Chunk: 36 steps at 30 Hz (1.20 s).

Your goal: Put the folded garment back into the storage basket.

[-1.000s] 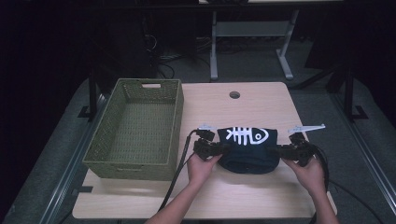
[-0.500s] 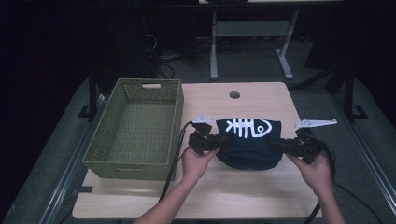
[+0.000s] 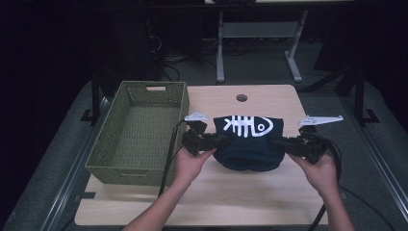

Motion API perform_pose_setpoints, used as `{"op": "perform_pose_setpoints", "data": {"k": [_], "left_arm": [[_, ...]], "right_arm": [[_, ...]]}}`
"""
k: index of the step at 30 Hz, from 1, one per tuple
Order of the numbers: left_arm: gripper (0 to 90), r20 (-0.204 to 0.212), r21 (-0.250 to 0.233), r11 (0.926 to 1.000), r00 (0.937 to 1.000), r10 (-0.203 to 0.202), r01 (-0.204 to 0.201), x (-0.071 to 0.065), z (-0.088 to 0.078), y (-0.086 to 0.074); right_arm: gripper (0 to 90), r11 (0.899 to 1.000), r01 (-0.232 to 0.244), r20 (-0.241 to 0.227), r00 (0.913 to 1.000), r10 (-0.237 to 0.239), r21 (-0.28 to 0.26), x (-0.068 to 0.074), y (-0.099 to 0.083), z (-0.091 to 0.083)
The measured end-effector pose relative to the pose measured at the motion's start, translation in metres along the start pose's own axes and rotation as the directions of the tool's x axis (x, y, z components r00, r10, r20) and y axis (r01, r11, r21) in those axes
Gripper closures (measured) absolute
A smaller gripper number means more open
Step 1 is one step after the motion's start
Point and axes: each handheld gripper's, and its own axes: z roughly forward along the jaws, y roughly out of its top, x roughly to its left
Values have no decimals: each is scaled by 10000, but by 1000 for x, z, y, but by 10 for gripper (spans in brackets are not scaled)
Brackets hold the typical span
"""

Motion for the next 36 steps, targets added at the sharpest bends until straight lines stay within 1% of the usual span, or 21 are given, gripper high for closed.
{"op": "perform_pose_setpoints", "data": {"k": [4,5,6,7,8,11,15,16,17,18,19,20,23,26,27,29,30,32,34,35,36], "left_arm": [[698,-3,-55,10000,10000,-47,47,2,-6,3],[698,44,-51,9999,9999,-114,115,4,-9,4],[698,53,-108,9998,9999,-155,156,5,-10,4],[698,52,-184,9997,9998,-181,182,7,-15,6],[698,52,-184,9997,9998,-181,182,7,-15,6],[698,-21,-285,9996,10000,-81,81,8,-23,8],[698,-37,-402,9992,10000,-90,88,11,-31,10],[698,-37,-402,9992,10000,-90,88,11,-31,10],[698,-65,-413,9991,9999,-109,106,13,-34,10],[698,-65,-413,9991,9999,-109,106,13,-34,10],[698,-29,-441,9989,9999,-163,161,14,-36,10],[698,39,-486,9986,9998,-215,216,16,-39,11],[699,41,-605,9978,9996,-283,285,18,-45,12],[699,-14,-605,9978,9996,-279,277,19,-48,13],[699,22,-631,9976,9996,-298,298,21,-52,14],[699,22,-643,9975,9996,-293,294,21,-55,15],[699,46,-662,9974,9996,-274,277,22,-57,16],[699,189,-746,9963,9990,-402,415,26,-63,17],[699,447,-721,9958,9976,-538,569,31,-67,18],[699,447,-721,9958,9976,-538,569,31,-67,18],[699,579,-749,9951,9965,-600,642,33,-69,18]], "right_arm": [[716,10000,30,-102,9999,-31,-56,4,5,0],[716,9999,11,-229,9997,-13,-106,6,8,1],[716,9999,11,-229,9997,-13,-106,6,8,1],[716,9997,-51,-409,9992,42,-223,7,11,1],[716,9997,-51,-409,9992,42,-223,7,11,1],[716,9996,-33,-547,9985,17,-294,11,17,2],[716,9989,-83,-784,9969,47,-452,13,23,4],[716,9989,-83,-784,9969,47,-452,13,23,4],[716,9987,-126,-909,9958,80,-497,14,25,6],[716,9987,-126,-909,9958,80,-497,14,25,6],[716,9984,-150,-1030,9946,93,-550,16,28,8],[717,9983,-143,-1016,9948,85,-564,16,29,8],[717,9974,-239,-1255,9920,152,-684,19,33,9],[716,9978,-109,-1251,9921,27,-650,24,39,11],[716,9980,-65,-1249,9922,-15,-633,25,40,12],[716,9979,-75,-1296,9916,-9,-644,26,43,14],[716,9979,-75,-1296,9916,-9,-644,26,43,14],[716,9977,-6,-1338,9910,-84,-674,29,46,17],[716,9977,48,-1328,9911,-138,-677,31,48,19],[716,9976,96,-1316,9911,-186,-684,32,50,20],[716,9976,96,-1316,9911,-186,-684,32,50,20]]}}
